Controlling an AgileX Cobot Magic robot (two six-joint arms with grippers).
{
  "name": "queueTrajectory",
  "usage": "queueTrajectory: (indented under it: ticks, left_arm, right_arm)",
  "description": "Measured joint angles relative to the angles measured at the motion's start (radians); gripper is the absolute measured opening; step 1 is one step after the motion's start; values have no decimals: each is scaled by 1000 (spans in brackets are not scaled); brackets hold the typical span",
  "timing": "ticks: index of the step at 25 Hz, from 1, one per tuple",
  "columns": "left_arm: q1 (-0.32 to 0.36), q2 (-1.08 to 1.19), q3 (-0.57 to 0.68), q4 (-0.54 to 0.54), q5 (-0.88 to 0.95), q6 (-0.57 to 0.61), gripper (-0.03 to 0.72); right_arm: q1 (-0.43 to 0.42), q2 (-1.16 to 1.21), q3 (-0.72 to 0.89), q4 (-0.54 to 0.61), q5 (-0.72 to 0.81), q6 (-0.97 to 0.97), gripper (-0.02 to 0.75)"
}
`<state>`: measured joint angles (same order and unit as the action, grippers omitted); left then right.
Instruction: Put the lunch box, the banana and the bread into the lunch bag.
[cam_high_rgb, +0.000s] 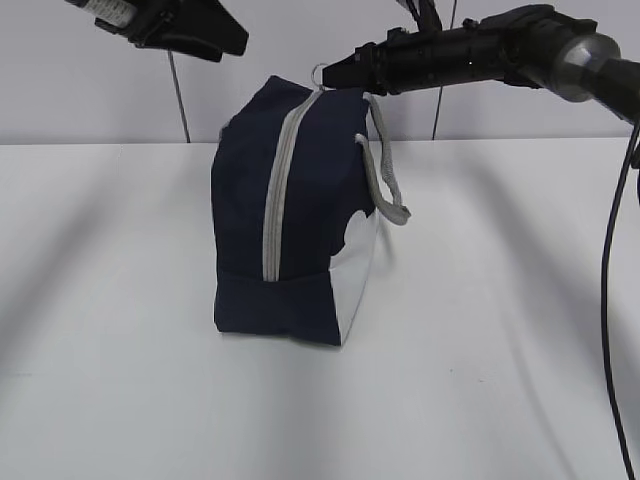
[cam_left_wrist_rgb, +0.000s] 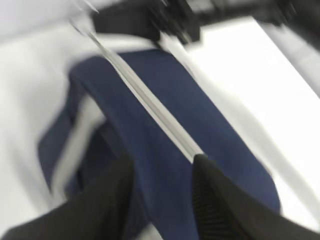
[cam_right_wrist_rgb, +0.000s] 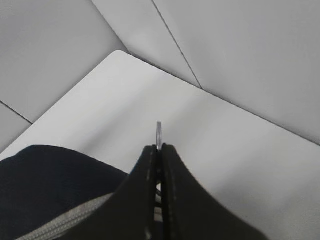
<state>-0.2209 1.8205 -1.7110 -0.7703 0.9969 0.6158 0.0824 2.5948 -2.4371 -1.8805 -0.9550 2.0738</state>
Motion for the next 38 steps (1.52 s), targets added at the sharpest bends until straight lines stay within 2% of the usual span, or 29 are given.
queueTrajectory:
  ticks: [3,8,22,38]
  left_arm:
    - [0,18,-3,-47,-157,-27,295]
    - [1,99,-3,-149,-282,-30,296]
    - [2,259,-3,-402,-318,19,296]
    - [2,269,-3,-455,-314,53,298]
  right_arm:
    - [0,0,0,0,-13,8,-16]
    - [0,0,0,0,-17,11,-16]
    - [0,0,-2,0,-19,19,-16]
    - [0,0,-2,0,-19,19,-16]
